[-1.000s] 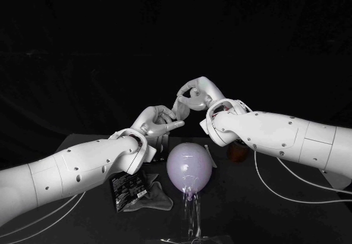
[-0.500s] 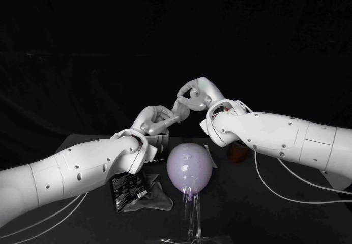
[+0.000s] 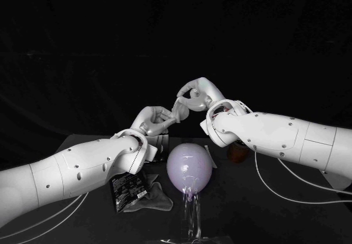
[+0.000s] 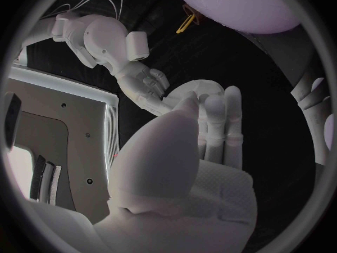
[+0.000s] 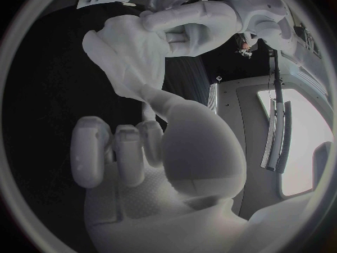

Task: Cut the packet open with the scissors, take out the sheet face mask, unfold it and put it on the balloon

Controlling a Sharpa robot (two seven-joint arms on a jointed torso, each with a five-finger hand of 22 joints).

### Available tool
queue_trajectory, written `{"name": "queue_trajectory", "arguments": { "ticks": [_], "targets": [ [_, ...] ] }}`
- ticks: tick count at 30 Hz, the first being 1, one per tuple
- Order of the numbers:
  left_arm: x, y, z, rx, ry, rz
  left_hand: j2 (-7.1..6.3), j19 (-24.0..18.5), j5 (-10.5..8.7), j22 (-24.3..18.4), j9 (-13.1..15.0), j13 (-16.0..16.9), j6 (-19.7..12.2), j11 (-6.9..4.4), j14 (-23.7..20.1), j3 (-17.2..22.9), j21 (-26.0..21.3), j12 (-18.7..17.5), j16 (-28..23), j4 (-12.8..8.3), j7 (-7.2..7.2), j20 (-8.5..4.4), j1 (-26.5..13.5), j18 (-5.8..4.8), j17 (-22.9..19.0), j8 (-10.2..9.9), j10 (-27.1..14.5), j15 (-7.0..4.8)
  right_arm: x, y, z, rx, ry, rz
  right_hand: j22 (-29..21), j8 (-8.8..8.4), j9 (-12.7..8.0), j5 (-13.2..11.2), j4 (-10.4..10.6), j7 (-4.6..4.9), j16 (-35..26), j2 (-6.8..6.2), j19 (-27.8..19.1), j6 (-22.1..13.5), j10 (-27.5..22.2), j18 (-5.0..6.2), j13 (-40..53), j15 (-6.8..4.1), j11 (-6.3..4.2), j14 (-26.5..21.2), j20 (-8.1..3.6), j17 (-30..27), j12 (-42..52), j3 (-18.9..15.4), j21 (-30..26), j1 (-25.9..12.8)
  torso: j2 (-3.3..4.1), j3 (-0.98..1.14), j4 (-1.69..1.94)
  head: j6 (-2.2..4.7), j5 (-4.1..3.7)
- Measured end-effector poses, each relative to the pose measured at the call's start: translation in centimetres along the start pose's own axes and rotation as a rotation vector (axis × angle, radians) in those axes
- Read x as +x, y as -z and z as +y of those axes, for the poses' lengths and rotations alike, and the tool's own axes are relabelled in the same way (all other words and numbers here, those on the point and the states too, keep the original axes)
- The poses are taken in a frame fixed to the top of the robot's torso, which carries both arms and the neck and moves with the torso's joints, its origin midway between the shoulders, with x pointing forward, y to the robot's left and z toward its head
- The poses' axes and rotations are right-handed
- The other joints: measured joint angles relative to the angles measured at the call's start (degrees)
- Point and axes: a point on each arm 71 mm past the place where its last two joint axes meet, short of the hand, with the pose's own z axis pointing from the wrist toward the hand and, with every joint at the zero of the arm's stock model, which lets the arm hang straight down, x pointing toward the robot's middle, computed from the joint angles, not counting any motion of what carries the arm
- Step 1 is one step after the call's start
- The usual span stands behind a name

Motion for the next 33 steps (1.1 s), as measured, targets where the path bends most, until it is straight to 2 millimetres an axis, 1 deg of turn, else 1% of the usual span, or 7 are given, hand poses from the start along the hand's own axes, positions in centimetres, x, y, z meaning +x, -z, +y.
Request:
{"name": "queue_trajectory", "arguments": {
  "ticks": [4,10,16,21,24,28,33],
  "targets": [
    [0.0,0.0,0.0,-0.001,0.002,-0.001,-1.61,-0.74,-0.01,1.02,-1.00,-1.31,1.03,0.00,0.10,4.36,1.28,-1.80,-0.23,0.43,0.16,0.10,-1.61,-0.04,-0.56,-0.86,1.76,0.09,0.0,0.0,0.0,0.001,0.001,0.000,0.01,-0.01,0.00,0.00,0.00,0.00,-0.02,0.00,0.00,-0.01,0.00,0.00,0.02,0.00,0.00,0.00,0.00,-0.03,-0.02,0.00,0.26,0.00,0.00,-0.01,0.01,0.01,0.00],
    [-0.1,0.0,0.1,-0.002,0.005,-0.004,-3.07,-1.23,-0.28,1.60,-1.57,-2.64,1.35,-0.12,0.41,10.14,1.73,-3.69,-0.23,0.22,-0.12,0.41,-4.92,-0.05,-0.83,-1.30,3.92,-0.20,-0.1,0.0,-0.2,0.003,0.002,-0.001,0.03,0.19,0.06,0.00,0.00,0.00,-0.04,0.00,-0.01,-0.02,-0.01,0.00,0.03,0.00,0.01,0.00,0.00,-0.03,-0.11,0.00,0.27,0.00,0.00,-0.01,0.01,0.05,-0.01],
    [-0.4,0.0,0.2,-0.007,0.009,-0.013,-5.05,-1.23,-0.20,2.11,-1.51,-2.30,1.45,0.06,1.39,18.47,2.60,-3.43,-0.23,-1.11,0.00,0.41,-8.40,-0.05,-0.52,-1.23,4.71,-0.11,-0.4,0.2,-0.4,0.007,0.003,-0.001,0.04,0.19,0.08,-0.01,-0.03,0.05,-0.16,-0.23,-0.01,-0.07,-0.01,0.00,0.02,0.00,0.01,0.00,0.01,-0.02,-0.14,0.02,0.27,-0.23,0.00,-0.01,-0.01,0.13,-0.02],
    [-0.8,0.1,0.4,-0.015,0.012,-0.026,-6.73,-1.23,-0.20,2.65,-1.13,-0.60,1.24,0.06,2.36,24.11,3.49,-1.13,0.98,-2.69,0.21,0.41,-11.65,-0.06,0.93,0.89,4.71,-0.07,-0.6,0.4,-0.5,0.010,0.003,0.003,0.04,0.19,0.10,-0.01,-0.16,0.05,-0.10,-0.24,-0.02,-0.08,-0.01,0.00,0.00,0.00,0.01,0.00,0.01,0.02,-0.15,0.15,0.27,-0.24,0.02,0.00,-0.01,0.16,-0.03],
    [-1.0,0.1,0.4,-0.019,0.015,-0.034,-7.29,-1.23,-0.21,3.01,-1.12,0.68,0.68,-0.17,2.85,27.51,4.07,0.49,1.72,-3.82,0.62,0.41,-14.03,-0.07,1.53,0.90,4.46,0.01,-0.7,0.5,-0.6,0.010,0.002,0.008,0.04,0.19,0.10,-0.01,-0.07,0.05,-0.10,-0.52,-0.02,-0.08,-0.10,-0.01,-0.02,0.00,0.10,0.00,0.01,0.02,-0.20,0.25,0.27,-0.51,0.03,0.00,-0.02,0.17,-0.02],
    [-1.4,0.1,0.6,-0.025,0.019,-0.046,-7.65,-1.23,-0.22,3.36,-1.12,1.64,-0.33,-0.04,3.26,30.27,4.52,1.78,2.20,-4.94,0.36,0.41,-15.94,-0.09,1.83,3.28,3.72,0.00,-0.8,0.8,-0.8,0.011,0.002,0.017,0.03,0.19,0.10,0.00,0.00,0.05,-0.10,-0.82,0.03,-0.09,-0.10,-0.01,-0.02,0.00,0.10,0.00,-0.04,0.02,-1.59,0.32,-0.16,-0.82,0.03,0.00,-0.03,0.20,-0.05],
    [-2.3,0.2,0.7,-0.030,0.020,-0.064,-7.95,-1.22,-0.22,3.75,-1.11,2.26,-0.81,0.07,3.26,32.30,5.10,2.58,2.45,-6.23,0.49,0.42,-17.36,-0.10,2.05,4.21,3.21,0.00,-1.0,1.0,-1.1,0.016,0.005,0.029,0.01,0.19,0.10,0.00,0.00,0.09,-0.10,-1.04,0.10,-0.51,-0.10,-0.01,-0.01,0.00,0.10,0.00,-0.11,0.02,-2.88,0.32,-0.80,-1.04,0.01,0.00,-0.02,0.31,-0.06]
  ]
}}
